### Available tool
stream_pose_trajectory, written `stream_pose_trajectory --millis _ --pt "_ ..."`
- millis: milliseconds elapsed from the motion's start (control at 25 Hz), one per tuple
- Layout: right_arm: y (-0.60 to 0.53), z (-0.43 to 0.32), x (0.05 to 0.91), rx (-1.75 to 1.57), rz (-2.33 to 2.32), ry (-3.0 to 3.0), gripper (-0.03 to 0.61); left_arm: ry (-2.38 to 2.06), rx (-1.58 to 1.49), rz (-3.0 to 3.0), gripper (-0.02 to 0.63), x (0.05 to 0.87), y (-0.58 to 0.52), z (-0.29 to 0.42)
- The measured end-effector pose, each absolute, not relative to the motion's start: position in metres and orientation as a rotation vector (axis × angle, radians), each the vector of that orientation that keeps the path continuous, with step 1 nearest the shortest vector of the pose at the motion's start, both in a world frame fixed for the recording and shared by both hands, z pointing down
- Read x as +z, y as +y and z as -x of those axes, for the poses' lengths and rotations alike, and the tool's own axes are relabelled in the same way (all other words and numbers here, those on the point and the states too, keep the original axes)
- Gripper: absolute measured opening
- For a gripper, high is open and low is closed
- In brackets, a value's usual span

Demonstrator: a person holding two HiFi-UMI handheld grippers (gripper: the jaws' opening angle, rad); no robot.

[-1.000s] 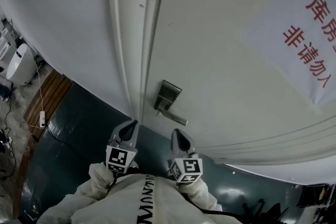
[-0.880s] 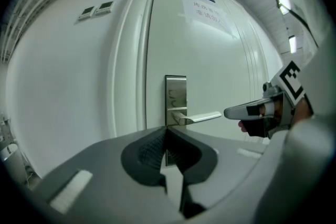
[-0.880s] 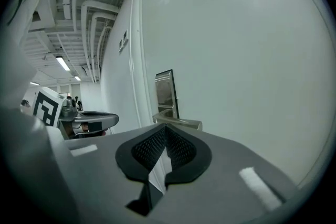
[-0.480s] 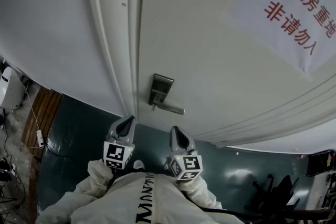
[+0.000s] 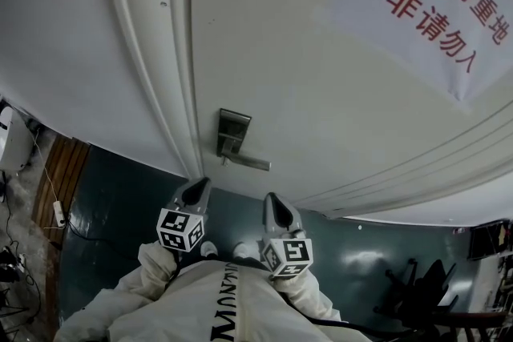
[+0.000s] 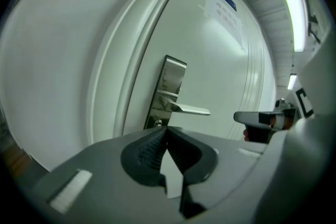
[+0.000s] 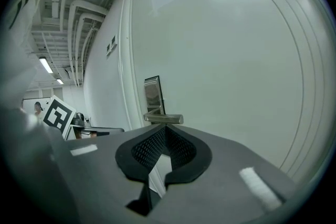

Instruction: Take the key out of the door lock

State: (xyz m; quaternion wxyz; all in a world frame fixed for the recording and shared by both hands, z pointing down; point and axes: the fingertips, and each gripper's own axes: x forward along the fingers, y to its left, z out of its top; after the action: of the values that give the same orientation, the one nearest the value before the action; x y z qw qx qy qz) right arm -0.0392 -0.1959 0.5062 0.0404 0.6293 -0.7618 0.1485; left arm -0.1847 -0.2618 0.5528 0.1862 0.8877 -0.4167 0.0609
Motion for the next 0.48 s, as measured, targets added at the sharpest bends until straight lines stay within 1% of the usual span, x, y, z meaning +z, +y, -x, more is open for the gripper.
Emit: stream_pose_trajectory --millis 280,320,360,480 --pt "-0.193 0.014 0.507 0.465 -1.957 -2.306 0.002 -1.043 0.065 -2.316 0.002 0.572 -0.264 0.165" --pt "-0.193 0.012 0.507 0.465 -1.957 -2.306 0.002 -1.018 0.053 -2.291 0.015 0.575 -0.263 0.163" --pt "-0.193 0.011 0.507 0.465 -1.957 -2.304 0.002 -0.992 0.040 -2.267 0.063 0.577 -0.263 0.160" --pt "-0.192 0.007 0.508 0.468 -1.956 -2.299 0.002 -0.906 -0.042 -2.156 0.080 0.583 -0.263 0.153"
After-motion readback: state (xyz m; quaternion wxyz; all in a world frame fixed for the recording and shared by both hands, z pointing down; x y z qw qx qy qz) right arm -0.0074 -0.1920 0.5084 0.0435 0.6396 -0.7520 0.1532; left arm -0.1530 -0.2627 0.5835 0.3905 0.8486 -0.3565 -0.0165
